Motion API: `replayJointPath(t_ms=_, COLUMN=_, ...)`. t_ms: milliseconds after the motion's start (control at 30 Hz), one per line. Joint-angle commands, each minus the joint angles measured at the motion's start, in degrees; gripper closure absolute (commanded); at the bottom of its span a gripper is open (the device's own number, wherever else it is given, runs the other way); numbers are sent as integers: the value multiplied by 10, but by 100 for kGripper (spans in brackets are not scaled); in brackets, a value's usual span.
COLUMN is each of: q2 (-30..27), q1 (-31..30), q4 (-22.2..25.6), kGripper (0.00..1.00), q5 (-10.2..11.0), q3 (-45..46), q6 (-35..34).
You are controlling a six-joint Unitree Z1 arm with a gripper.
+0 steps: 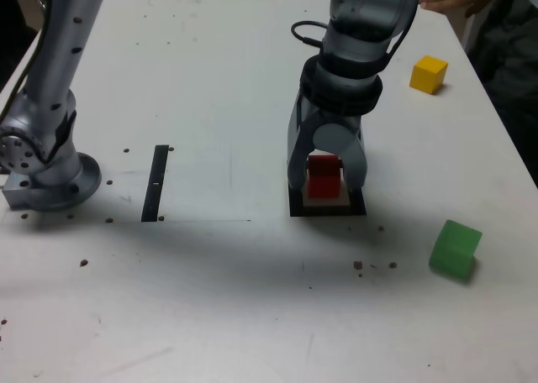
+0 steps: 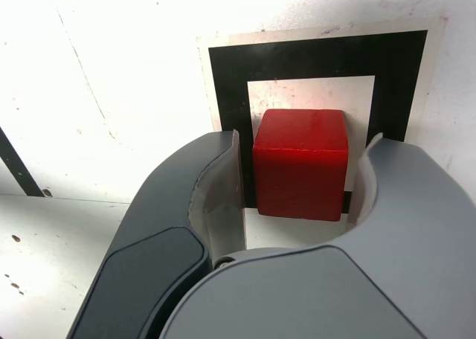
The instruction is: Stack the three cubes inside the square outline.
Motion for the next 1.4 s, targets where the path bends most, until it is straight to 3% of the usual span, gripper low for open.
replayJointPath(t_ms=0, q2=-6, q1=1, q4=1, kGripper=0, q5=5, q3=2, q6=1)
replayJointPath(t_ms=333, q2=-27, q1=33, q4=23, kGripper=0, q5=33, q3=-11, q6=64)
replayJointPath(t_ms=667, q2=-8, q1=88, q4=70, kGripper=0, q5=53, q3=-112, q6=153)
replayJointPath(t_ms=1367, q2=162, q1=194, q4=117, kGripper=0, q5=58, q3=-397, q6=314)
